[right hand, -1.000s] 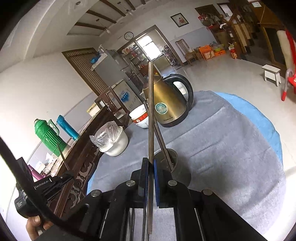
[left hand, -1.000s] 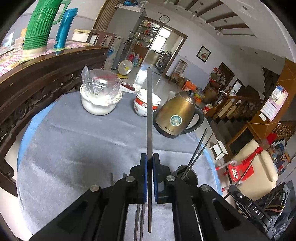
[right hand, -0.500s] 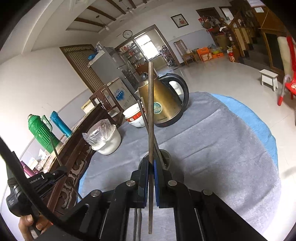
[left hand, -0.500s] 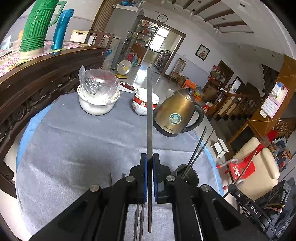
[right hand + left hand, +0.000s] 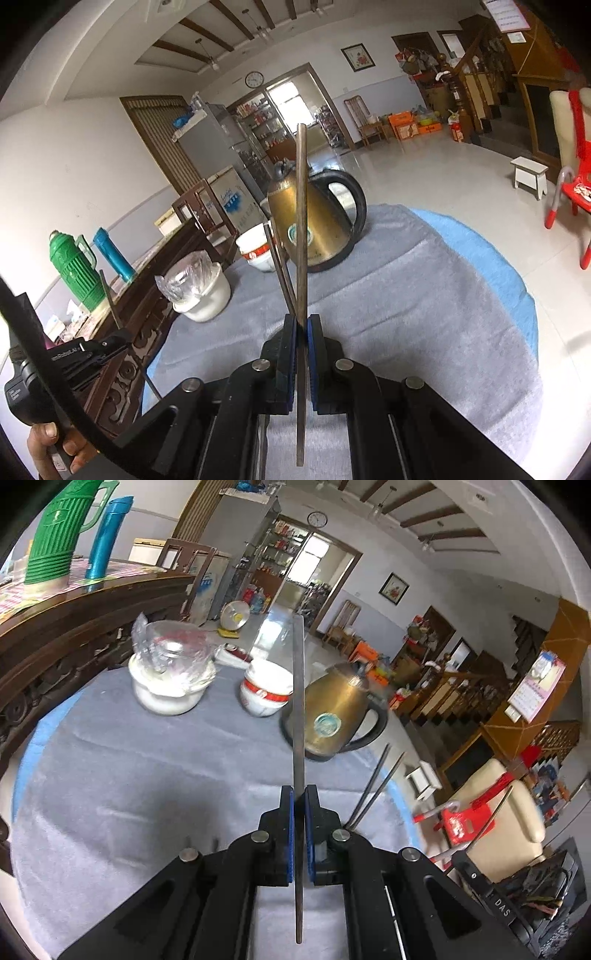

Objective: Organize utensils
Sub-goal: 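Lift both held chopsticks and lower them upright into the grey holder cup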

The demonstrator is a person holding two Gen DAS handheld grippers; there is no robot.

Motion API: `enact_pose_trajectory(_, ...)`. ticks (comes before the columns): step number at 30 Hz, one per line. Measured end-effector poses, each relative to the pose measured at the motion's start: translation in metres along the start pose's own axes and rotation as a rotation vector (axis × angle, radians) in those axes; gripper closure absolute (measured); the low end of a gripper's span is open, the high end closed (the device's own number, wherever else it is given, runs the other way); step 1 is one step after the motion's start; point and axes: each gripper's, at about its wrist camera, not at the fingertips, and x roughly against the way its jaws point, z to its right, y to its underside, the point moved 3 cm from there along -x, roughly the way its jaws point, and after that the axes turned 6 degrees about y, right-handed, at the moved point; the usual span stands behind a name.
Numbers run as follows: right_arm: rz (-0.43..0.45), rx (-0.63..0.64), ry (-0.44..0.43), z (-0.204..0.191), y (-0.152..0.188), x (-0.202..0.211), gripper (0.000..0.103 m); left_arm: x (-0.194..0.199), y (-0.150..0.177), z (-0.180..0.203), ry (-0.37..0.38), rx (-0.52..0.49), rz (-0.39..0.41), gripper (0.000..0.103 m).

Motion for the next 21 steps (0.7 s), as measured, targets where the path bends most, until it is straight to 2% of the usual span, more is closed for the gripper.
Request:
enact_pose_trajectory(7, 0.138, -0.006, -0.021, -0.008, -0.036, 0.005, 0.097, -0.018, -0.017, 0.026, 0.055, 0.0, 0.104, 0.098)
enact_pose_trajectory(11, 0.177, 0.011, -0.029, -0.017, -0.05, -0.012, 0.097, -0.037, -0.019, 0.043, 0.053, -0.037, 0.133, 0.097)
enact_pose_trajectory(16, 0.187, 0.067, -0.002, -0.027, -0.052, -0.042, 0.097, -0.063, -0.018, 0.056, 0.033, -0.096, 0.145, 0.097)
enact_pose_trajectory(21, 0.144, 0.108, 0.012, -0.028, -0.044, -0.07, 0.097, -0.086, -0.006, 0.06, 0.008, -0.154, 0.122, 0.097)
